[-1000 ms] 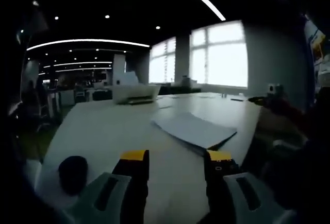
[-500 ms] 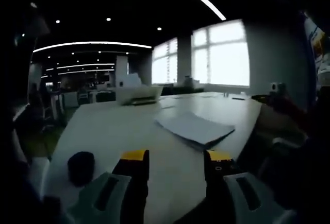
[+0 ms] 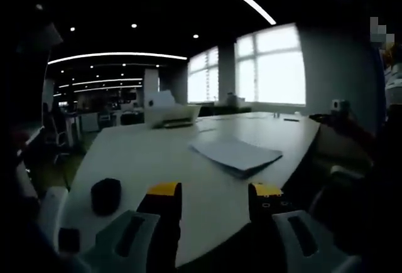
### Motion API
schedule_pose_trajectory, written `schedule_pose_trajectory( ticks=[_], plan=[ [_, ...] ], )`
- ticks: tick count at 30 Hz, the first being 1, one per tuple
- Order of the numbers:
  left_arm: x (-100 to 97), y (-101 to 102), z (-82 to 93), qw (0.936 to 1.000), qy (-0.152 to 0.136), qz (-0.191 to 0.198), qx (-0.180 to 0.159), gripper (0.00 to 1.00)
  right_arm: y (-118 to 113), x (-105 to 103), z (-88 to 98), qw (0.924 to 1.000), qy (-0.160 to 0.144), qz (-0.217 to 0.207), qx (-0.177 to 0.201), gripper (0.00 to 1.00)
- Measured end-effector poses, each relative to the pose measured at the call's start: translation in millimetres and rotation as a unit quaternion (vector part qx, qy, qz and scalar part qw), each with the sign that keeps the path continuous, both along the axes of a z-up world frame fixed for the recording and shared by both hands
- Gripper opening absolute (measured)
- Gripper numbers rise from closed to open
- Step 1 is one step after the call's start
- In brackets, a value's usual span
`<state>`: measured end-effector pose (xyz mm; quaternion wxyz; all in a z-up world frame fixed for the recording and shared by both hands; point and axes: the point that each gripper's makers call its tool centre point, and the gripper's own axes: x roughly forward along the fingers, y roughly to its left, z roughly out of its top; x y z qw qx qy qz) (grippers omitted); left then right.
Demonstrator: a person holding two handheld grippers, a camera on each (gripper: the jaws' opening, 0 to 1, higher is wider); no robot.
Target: Organize the stack of printing papers by aligning and flattening the scattered papers on the table
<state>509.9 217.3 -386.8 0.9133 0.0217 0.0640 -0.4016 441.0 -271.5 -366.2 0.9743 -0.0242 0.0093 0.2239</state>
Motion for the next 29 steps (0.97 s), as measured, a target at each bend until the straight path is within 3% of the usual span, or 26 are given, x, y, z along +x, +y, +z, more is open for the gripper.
schedule_pose_trajectory(
  ticks=[8,29],
  plan=[
    [-11.9,7.1,-4.1,1.0000,0.000,0.008,0.002,0.46,-0.4,-6.8,-2.4,1.0000,-0.003,0.001,0.003,0.34],
    [-35.3,20.7,7.2,0.9995,-0.024,0.021,-0.004,0.46,2.2,-26.5,4.0,0.9998,-0.019,0.000,0.004,0.34]
  ],
)
